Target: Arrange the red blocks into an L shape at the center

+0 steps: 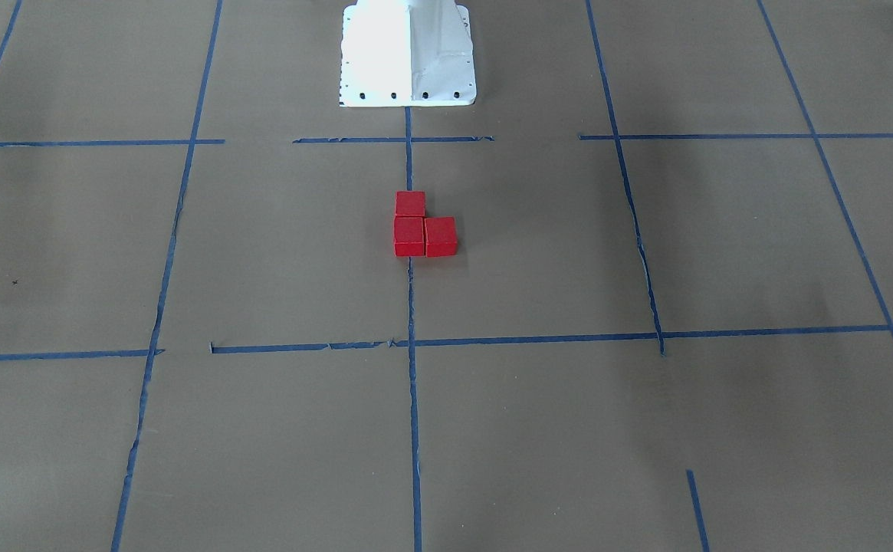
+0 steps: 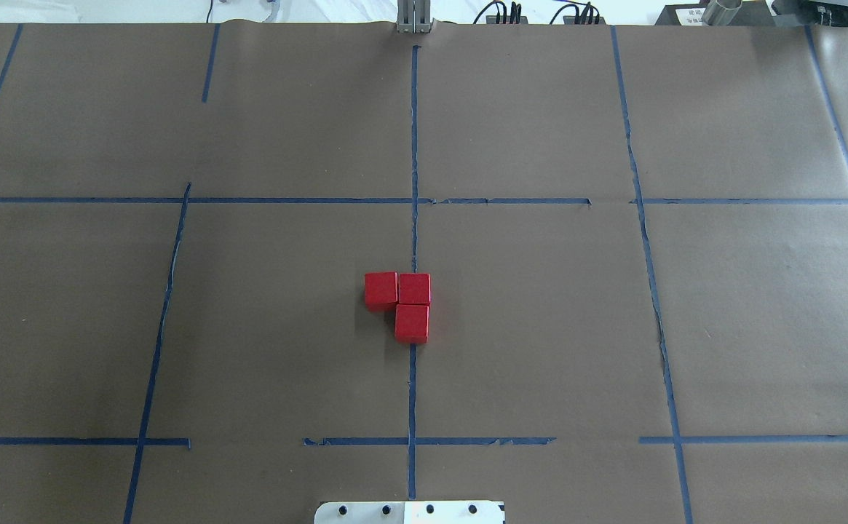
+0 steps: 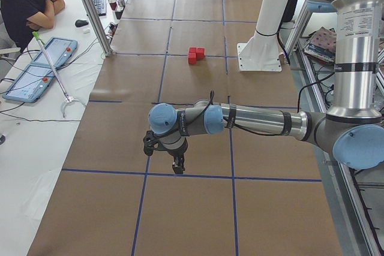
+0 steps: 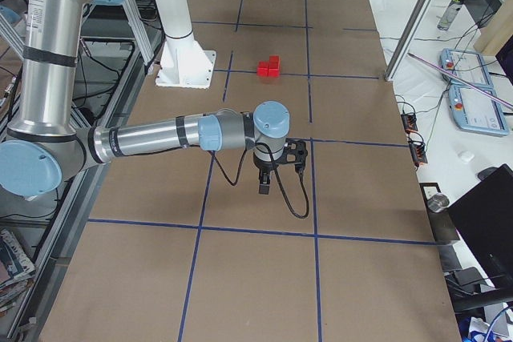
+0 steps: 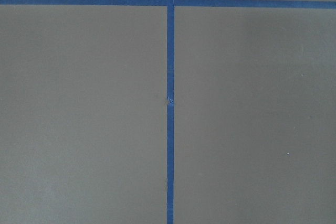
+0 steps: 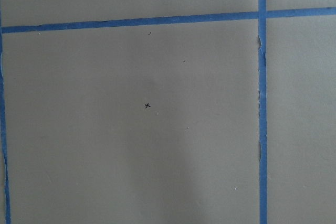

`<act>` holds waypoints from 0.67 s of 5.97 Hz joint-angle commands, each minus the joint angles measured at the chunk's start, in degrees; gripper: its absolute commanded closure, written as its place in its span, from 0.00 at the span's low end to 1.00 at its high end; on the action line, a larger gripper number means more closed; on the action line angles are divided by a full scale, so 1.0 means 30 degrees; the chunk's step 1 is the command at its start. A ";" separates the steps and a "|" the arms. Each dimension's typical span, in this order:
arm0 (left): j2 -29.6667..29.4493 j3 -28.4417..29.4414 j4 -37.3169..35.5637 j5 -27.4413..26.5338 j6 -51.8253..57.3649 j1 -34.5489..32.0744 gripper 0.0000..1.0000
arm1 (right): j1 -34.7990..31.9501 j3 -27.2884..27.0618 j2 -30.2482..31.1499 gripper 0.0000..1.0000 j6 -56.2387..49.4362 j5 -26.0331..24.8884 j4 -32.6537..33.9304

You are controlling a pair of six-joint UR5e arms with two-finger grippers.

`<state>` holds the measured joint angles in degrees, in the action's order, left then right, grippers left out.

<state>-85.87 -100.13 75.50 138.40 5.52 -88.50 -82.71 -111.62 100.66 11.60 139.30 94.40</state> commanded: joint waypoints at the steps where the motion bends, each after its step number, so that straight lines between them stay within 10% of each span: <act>1: 0.0029 -0.0166 -0.0029 0.0037 -0.0051 -0.0001 0.00 | 0.0001 -0.0001 -0.0010 0.00 0.0000 -0.0027 -0.0031; 4: -0.0115 -0.0167 -0.0029 -0.0021 -0.0168 -0.0118 0.00 | 0.0001 -0.0001 -0.0010 0.00 0.0000 -0.0057 -0.0032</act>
